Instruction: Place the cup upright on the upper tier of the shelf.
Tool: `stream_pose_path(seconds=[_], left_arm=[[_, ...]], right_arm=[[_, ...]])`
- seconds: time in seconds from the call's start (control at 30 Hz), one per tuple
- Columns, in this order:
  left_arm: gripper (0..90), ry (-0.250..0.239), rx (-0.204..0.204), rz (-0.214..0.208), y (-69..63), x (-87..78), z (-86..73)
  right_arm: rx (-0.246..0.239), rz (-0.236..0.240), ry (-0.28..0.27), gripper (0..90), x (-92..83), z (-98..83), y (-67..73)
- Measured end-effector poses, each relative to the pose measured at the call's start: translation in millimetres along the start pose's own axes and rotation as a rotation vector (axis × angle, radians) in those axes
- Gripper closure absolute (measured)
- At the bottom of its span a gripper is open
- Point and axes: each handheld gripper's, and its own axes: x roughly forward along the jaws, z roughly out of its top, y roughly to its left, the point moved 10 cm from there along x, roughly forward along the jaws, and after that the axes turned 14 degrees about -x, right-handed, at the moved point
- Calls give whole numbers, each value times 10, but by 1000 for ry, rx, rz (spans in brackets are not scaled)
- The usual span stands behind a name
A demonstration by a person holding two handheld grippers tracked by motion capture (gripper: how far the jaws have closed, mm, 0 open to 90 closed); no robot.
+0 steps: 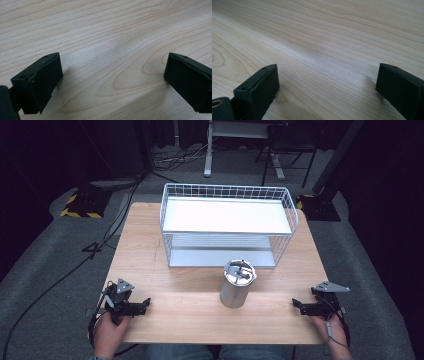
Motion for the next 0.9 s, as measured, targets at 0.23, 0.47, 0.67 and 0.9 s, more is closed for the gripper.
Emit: stream_pose_path(seconds=[0.23, 0.47, 0.67, 0.9], left_arm=[[24, -1, -2, 0, -1, 1, 1], [24, -1, -1, 0, -1, 1, 1], [24, -1, -1, 0, -1, 1, 1], [24, -1, -2, 0, -1, 1, 1]], right_arm=[[22, 42, -13, 36, -32, 16, 26], [24, 45, -72, 32, -212, 171, 28], [25, 65, -117, 31, -359, 310, 64], [41, 75, -237, 31, -558, 491, 67]])
